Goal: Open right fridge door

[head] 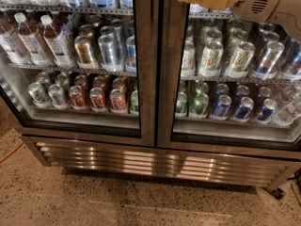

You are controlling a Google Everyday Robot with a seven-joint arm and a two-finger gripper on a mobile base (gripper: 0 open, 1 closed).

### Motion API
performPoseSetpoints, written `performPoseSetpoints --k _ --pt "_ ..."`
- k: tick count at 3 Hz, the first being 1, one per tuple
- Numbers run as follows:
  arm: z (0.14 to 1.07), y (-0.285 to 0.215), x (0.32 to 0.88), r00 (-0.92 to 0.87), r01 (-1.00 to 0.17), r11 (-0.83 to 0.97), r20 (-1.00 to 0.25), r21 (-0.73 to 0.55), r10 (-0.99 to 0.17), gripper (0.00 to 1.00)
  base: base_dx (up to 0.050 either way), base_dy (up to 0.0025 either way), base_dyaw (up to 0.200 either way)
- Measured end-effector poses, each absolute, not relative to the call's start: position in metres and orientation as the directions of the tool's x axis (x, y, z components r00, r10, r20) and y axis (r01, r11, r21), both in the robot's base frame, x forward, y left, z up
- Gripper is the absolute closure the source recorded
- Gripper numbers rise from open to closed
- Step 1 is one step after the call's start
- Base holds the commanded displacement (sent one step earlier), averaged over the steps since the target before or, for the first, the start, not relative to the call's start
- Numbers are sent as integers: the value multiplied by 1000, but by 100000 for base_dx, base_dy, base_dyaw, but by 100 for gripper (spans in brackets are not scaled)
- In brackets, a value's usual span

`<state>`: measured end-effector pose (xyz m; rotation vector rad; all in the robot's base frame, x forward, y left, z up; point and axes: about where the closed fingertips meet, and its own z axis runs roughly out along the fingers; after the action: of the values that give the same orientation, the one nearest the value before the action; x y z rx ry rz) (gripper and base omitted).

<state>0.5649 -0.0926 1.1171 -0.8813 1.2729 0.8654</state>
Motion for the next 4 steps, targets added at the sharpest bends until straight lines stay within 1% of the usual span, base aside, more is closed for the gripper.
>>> performPoseSetpoints --k 2,4 --pt "1112 -79 570 84 -920 387 -996 -60 43 27 0 0 0" --pt "1109 -64 573 71 -933 358 -996 -46 55 28 0 0 0"
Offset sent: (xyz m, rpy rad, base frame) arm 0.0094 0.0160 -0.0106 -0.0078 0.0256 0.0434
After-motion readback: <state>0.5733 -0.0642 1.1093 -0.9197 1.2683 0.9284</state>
